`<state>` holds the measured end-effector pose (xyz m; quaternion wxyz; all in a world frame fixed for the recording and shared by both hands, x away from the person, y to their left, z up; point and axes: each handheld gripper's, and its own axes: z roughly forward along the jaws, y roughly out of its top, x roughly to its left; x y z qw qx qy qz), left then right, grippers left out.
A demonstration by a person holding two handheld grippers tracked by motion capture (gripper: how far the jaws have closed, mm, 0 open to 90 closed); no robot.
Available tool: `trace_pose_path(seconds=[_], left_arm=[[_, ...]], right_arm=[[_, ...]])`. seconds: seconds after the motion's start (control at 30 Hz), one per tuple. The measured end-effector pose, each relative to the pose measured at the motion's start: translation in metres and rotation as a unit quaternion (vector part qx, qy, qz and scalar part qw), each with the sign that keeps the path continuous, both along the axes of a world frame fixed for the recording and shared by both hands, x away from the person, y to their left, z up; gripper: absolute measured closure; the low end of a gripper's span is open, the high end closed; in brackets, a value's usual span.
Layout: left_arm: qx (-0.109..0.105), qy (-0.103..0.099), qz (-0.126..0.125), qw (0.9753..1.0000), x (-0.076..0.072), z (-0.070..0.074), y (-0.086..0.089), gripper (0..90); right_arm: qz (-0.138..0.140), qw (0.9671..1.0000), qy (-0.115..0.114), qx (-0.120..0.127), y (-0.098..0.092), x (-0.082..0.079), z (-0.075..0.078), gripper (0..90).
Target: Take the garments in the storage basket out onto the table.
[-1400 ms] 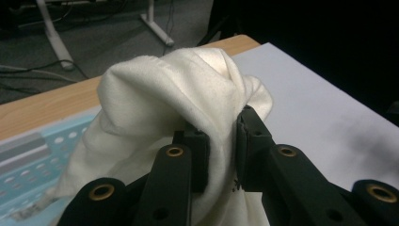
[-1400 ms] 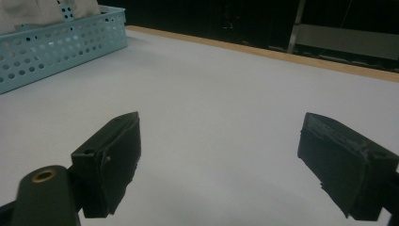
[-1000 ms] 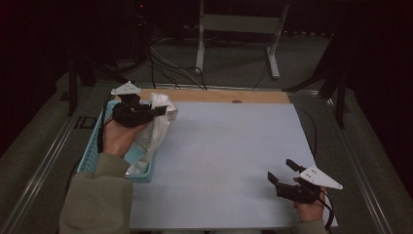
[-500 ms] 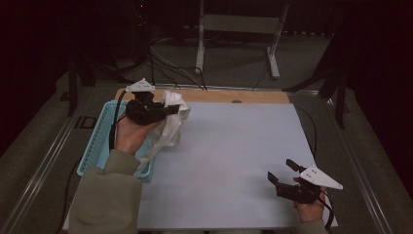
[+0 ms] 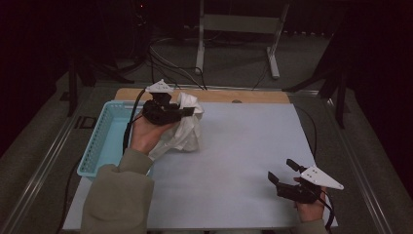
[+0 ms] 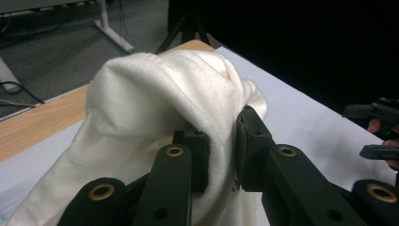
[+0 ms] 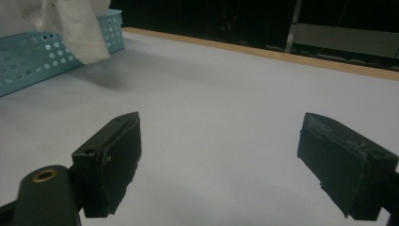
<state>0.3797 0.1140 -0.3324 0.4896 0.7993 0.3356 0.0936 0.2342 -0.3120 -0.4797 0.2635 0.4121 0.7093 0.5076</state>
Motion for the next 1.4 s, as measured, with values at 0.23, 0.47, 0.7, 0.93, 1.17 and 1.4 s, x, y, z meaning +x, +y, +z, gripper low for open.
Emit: trace_pose_path(seconds=[0.23,0.47,0.7,0.93,1.17,1.4], left_arm=[[0.004,0.002,-0.010,0.9999,0.003,-0.001,-0.014,79.0],[0.005,0.003,-0.021,0.9998,0.004,-0.002,-0.026,79.0],[0.008,0.006,-0.034,0.9994,0.006,-0.006,-0.041,79.0],[0.009,0.007,-0.046,0.9989,0.006,-0.009,-0.056,79.0],[0.006,0.010,-0.058,0.9983,0.007,-0.012,-0.069,79.0],[0.003,0.014,-0.067,0.9977,0.007,-0.016,-0.079,79.0]], right_arm=[[0.000,1.0000,0.000,0.000,0.000,0.000,0.000,14.0],[0.000,1.0000,0.000,0.001,0.000,0.000,0.000,14.0],[0.001,1.0000,-0.001,0.001,-0.001,0.000,0.000,14.0],[0.001,1.0000,-0.002,0.001,-0.001,0.000,0.000,14.0],[0.000,1.0000,-0.002,0.002,-0.001,0.000,0.000,14.0],[0.000,1.0000,-0.002,0.002,-0.001,0.000,0.001,14.0]])
